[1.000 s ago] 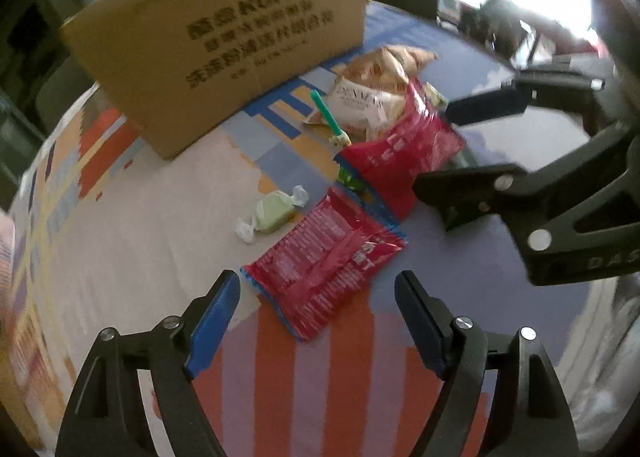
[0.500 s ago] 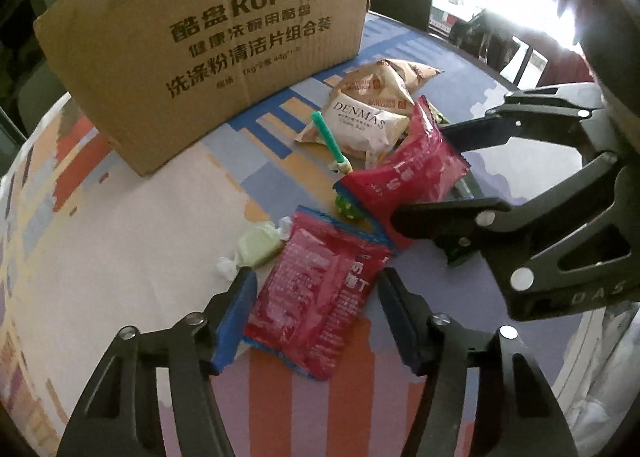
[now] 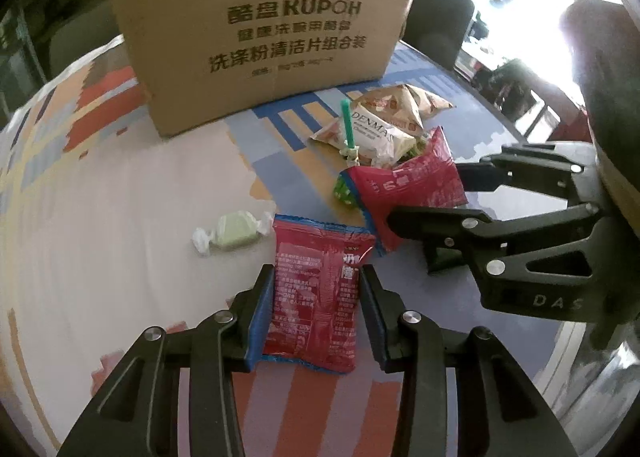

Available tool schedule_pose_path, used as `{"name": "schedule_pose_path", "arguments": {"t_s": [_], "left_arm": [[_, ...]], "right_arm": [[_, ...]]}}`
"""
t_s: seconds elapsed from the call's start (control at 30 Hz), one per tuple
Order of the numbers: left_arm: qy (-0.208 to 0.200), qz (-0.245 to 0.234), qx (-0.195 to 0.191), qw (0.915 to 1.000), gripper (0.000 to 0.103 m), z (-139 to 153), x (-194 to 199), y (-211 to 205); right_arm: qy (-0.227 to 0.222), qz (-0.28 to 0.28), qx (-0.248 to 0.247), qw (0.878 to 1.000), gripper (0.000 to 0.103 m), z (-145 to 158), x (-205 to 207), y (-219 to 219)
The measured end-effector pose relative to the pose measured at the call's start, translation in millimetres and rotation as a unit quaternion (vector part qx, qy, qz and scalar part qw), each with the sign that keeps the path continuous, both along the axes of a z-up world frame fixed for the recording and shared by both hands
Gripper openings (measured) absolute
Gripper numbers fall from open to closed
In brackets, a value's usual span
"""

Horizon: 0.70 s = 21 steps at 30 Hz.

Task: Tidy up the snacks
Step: 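Grasp the red snack bag with the left tool while the right tool grasps the pink bag, then lift both bags and carry them toward the cardboard box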

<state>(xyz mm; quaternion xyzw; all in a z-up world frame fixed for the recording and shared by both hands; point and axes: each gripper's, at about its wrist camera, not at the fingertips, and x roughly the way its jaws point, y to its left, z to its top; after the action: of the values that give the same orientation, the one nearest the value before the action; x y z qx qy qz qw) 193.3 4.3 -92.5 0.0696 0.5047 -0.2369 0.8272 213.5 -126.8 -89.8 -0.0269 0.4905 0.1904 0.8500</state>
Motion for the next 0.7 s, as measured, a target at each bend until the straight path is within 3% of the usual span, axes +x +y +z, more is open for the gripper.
{"name": "schedule_pose_path", "arguments": {"t_s": [0.3,0.7], "left_arm": [[0.002,0.073,-0.042,0.9964,0.041,6,-14,6],[-0.065,0.111,-0.065,0.9895,0.041,60,-24,6]], "right_arm": [[-0.016,-0.010,0.003,1.000,0.042,7,-13,-6],[-0.049,-0.027,0.029,0.998,0.042,39,-24,-21]]}}
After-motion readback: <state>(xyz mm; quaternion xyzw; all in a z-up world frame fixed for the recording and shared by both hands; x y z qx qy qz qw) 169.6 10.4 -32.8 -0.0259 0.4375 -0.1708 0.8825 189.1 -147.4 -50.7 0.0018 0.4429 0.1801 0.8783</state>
